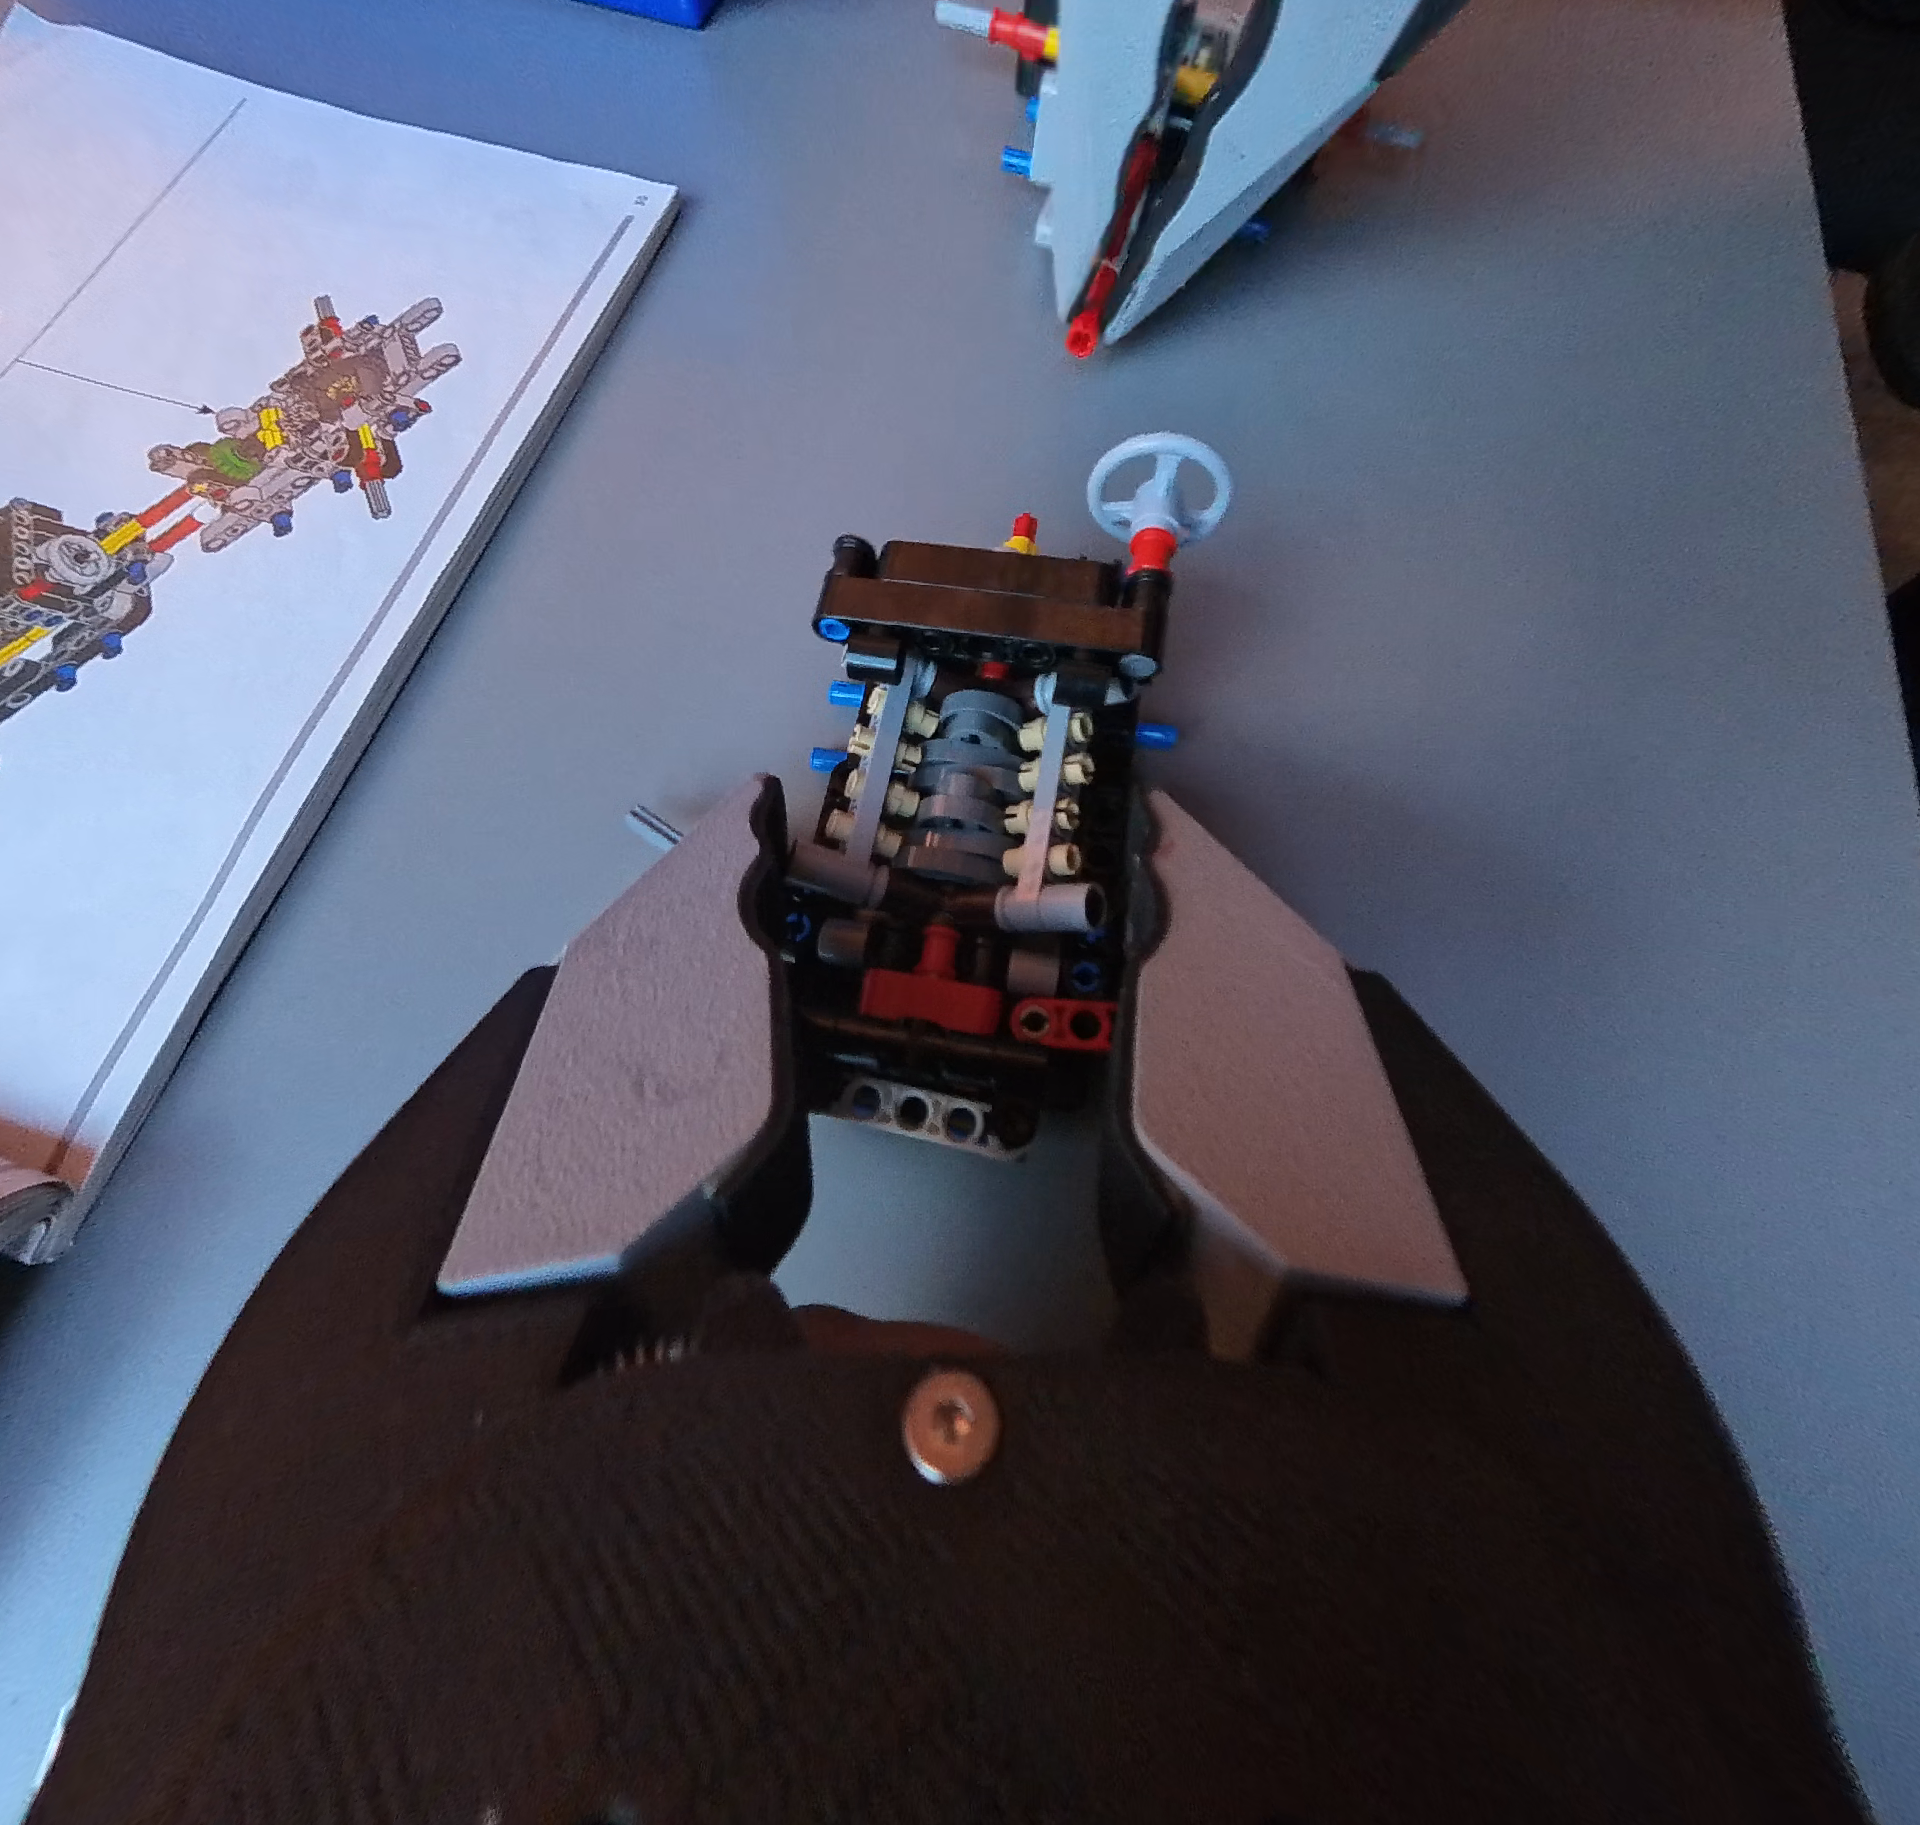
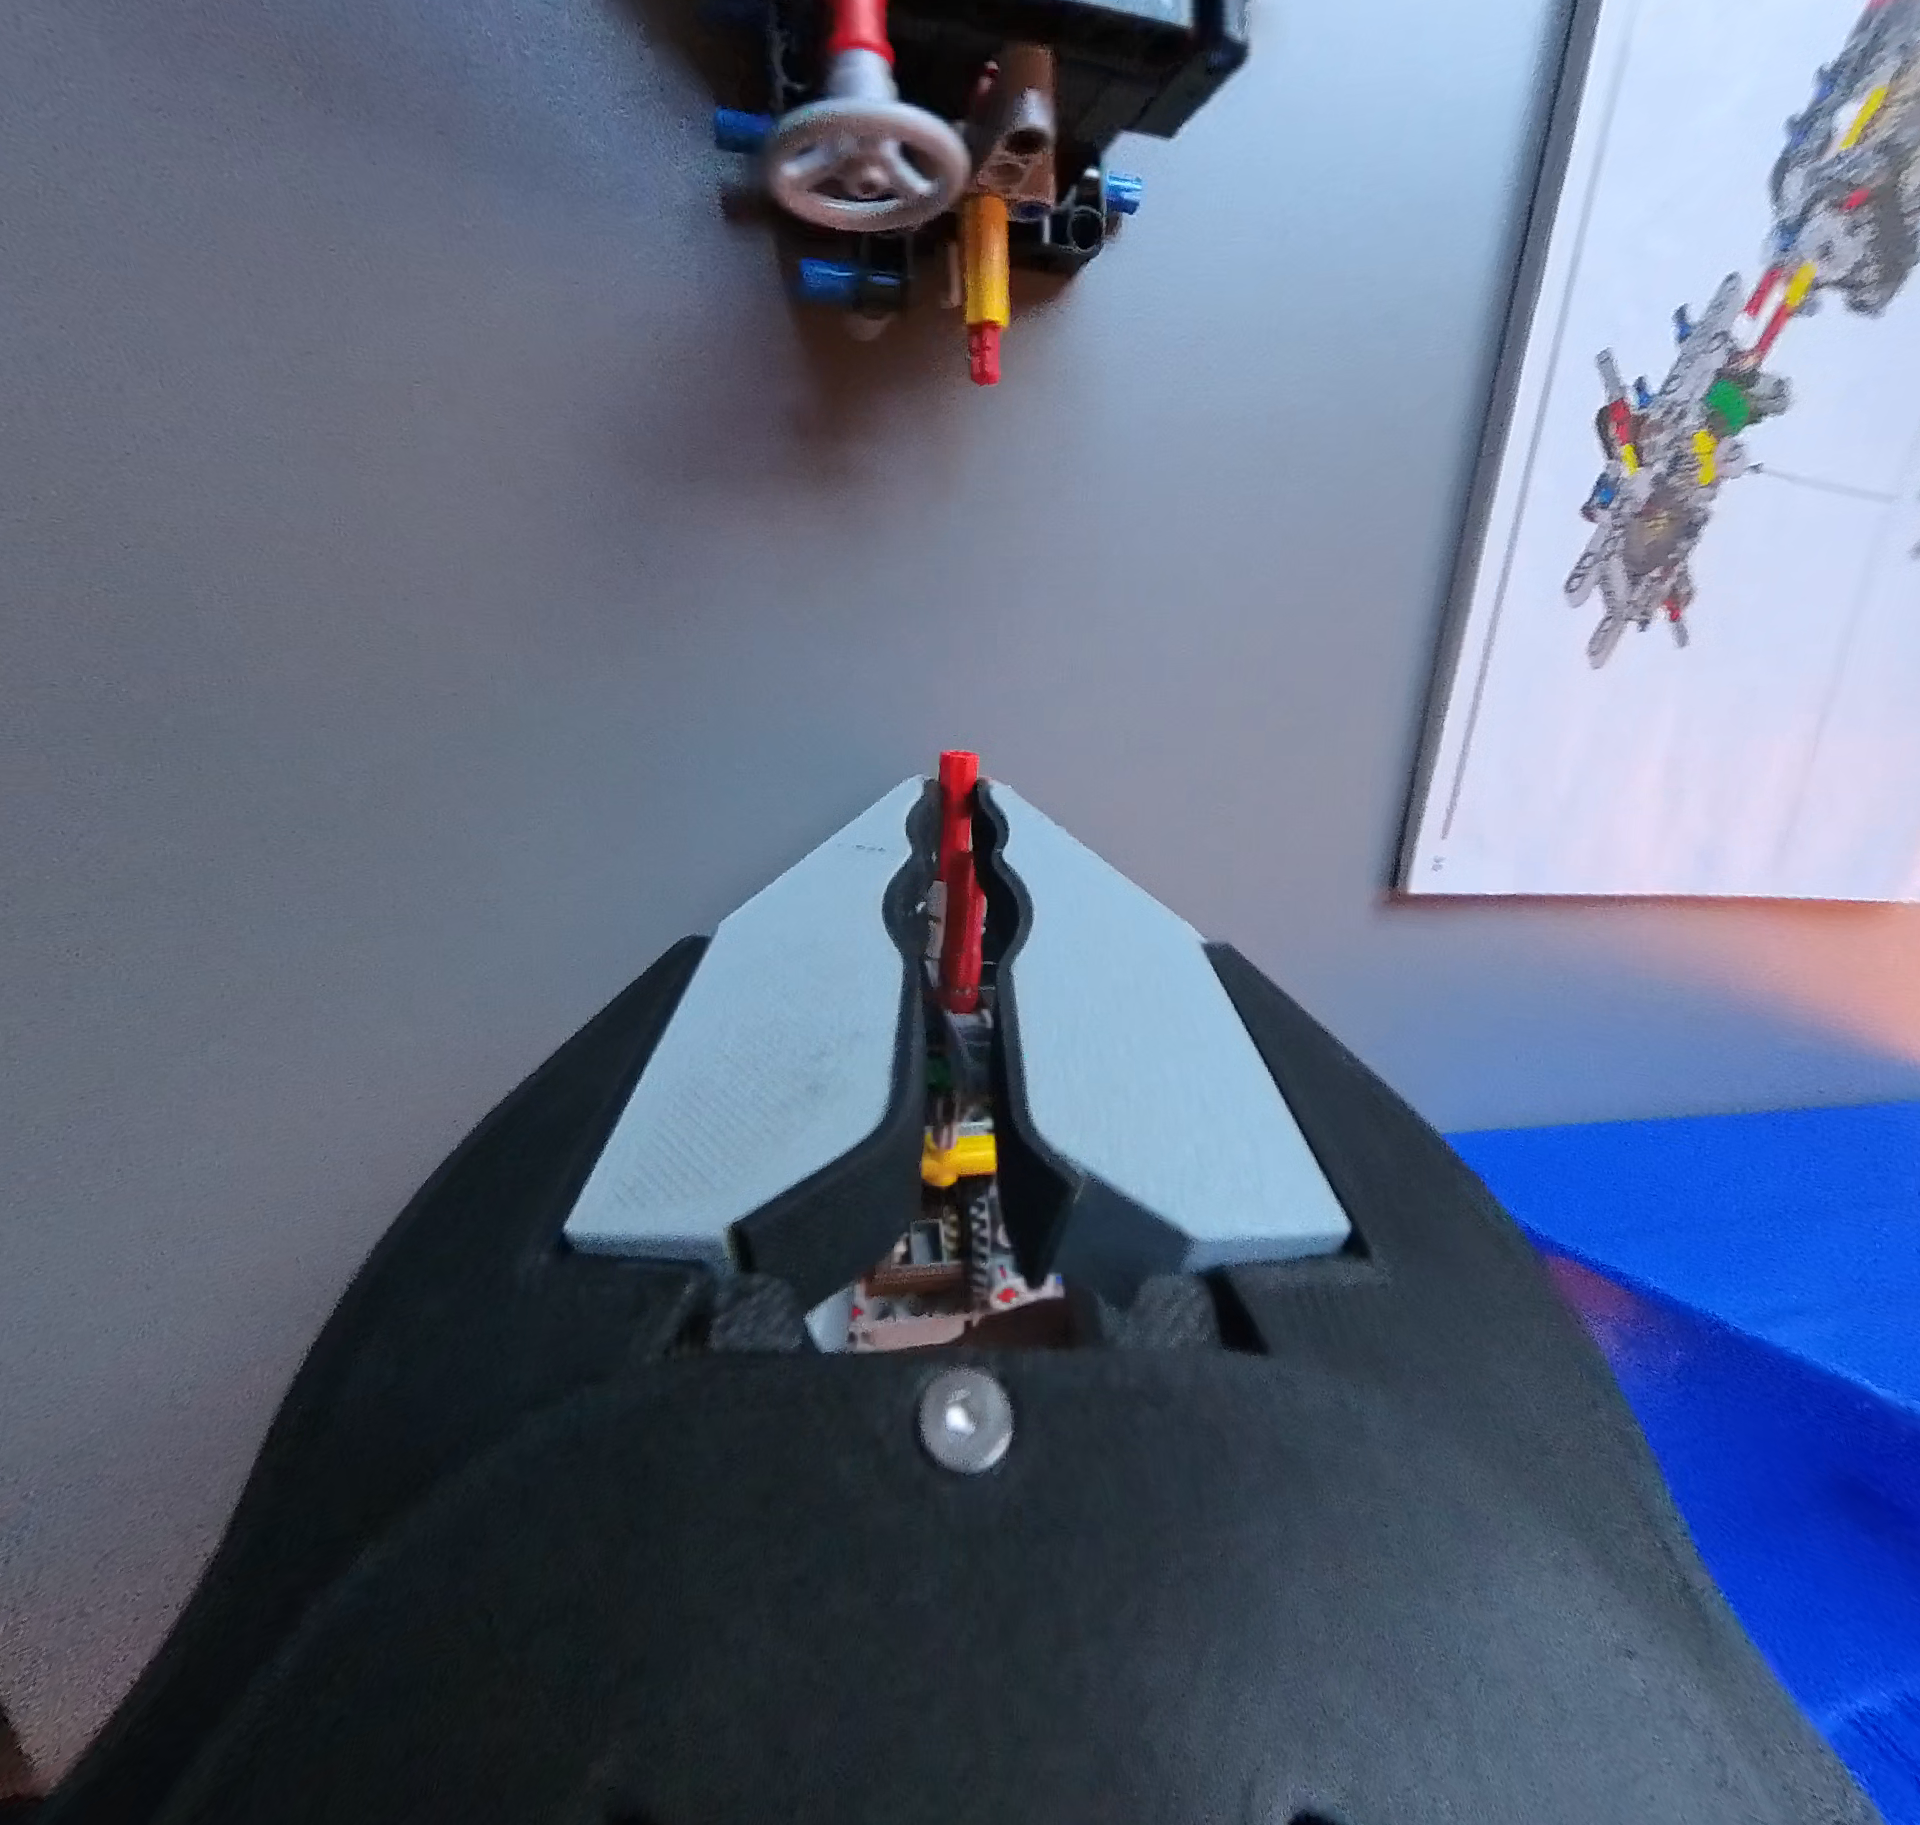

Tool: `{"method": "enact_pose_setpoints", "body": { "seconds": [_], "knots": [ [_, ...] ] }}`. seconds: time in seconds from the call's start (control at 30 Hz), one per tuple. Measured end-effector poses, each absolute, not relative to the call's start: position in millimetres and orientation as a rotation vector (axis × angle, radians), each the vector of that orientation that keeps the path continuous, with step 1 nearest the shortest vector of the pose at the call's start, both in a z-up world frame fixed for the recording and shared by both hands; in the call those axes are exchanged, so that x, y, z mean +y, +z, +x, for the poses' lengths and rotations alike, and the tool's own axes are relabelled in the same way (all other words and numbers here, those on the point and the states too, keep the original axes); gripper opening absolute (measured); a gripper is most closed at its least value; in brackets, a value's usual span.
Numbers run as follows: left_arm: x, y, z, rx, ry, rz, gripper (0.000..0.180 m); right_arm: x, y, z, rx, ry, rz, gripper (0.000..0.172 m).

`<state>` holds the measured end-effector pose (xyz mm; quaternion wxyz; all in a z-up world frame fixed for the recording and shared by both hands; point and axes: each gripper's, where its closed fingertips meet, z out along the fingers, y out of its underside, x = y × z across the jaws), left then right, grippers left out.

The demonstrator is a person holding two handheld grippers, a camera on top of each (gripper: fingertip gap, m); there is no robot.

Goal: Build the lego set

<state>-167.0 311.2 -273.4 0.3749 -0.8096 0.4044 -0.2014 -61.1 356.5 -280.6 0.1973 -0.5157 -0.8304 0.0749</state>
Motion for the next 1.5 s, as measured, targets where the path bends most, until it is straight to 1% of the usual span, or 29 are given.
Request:
{"method": "enact_pose_setpoints", "body": {
  "seconds": [0.1,0.17,0.27,0.33,0.47,0.67,0.77,0.8,0.9,0.93,1.1,1.17,1.2,1.3,1.33,1.4,1.43,1.5],
  "knots": [
    [303.1,-263.9,-161.7,1.024,-0.611,-2.081,0.067,352.4,-278.5,-55.6,-2.269,0.100,-1.335,0.002],
    [302.0,-245.8,-157.1,0.958,-0.714,-2.038,0.065,348.1,-274.0,-54.5,-2.210,0.090,-1.283,0.002],
    [306.7,-217.1,-150.3,0.850,-0.779,-1.970,0.056,340.6,-260.1,-57.7,-2.074,0.147,-1.226,0.002],
    [308.7,-208.6,-137.7,0.845,-0.742,-1.956,0.051,337.2,-252.2,-58.3,-1.994,0.146,-1.181,0.002],
    [305.2,-212.8,-96.2,0.923,-0.678,-1.971,0.044,328.4,-243.8,-54.5,-1.900,0.112,-1.101,0.002],
    [305.7,-224.0,-56.4,0.997,-0.675,-1.992,0.030,312.9,-237.5,-49.6,-1.861,0.201,-1.077,0.002],
    [309.0,-231.2,-48.3,1.035,-0.622,-2.008,0.028,303.9,-231.8,-49.8,-1.852,0.272,-1.055,0.002],
    [308.3,-233.0,-45.7,1.053,-0.618,-2.008,0.026,302.4,-231.0,-49.1,-1.852,0.283,-1.053,0.002],
    [301.4,-231.4,-36.3,1.091,-0.672,-1.973,0.009,301.2,-233.2,-46.2,-1.865,0.290,-1.047,0.002],
    [298.7,-230.4,-33.8,1.095,-0.698,-1.962,0.008,299.9,-233.9,-45.4,-1.870,0.299,-1.045,0.002],
    [291.5,-233.7,-28.4,1.047,-0.861,-2.010,0.018,297.5,-234.9,-43.2,-1.886,0.288,-1.018,0.002],
    [291.2,-240.7,-27.6,1.043,-0.870,-2.038,0.016,296.7,-233.7,-43.5,-1.885,0.298,-1.011,0.002],
    [291.7,-244.4,-27.5,1.047,-0.857,-2.047,0.009,296.2,-233.8,-43.4,-1.889,0.302,-1.004,0.002],
    [290.7,-248.3,-25.5,1.056,-0.863,-2.054,0.008,295.2,-237.2,-41.9,-1.913,0.297,-0.991,0.002],
    [288.1,-246.8,-23.4,1.057,-0.904,-2.048,0.012,293.6,-237.6,-41.2,-1.921,0.305,-0.983,0.002],
    [282.6,-240.7,-18.9,1.024,-1.032,-2.047,0.026,292.1,-238.8,-39.9,-1.933,0.312,-0.980,0.002],
    [282.8,-240.1,-18.9,1.004,-1.064,-2.053,0.025,291.9,-239.3,-39.4,-1.938,0.308,-0.975,0.002],
    [285.2,-241.8,-20.4,0.978,-1.075,-2.058,0.017,290.8,-241.4,-38.0,-1.956,0.302,-0.970,0.002]
  ]
}}
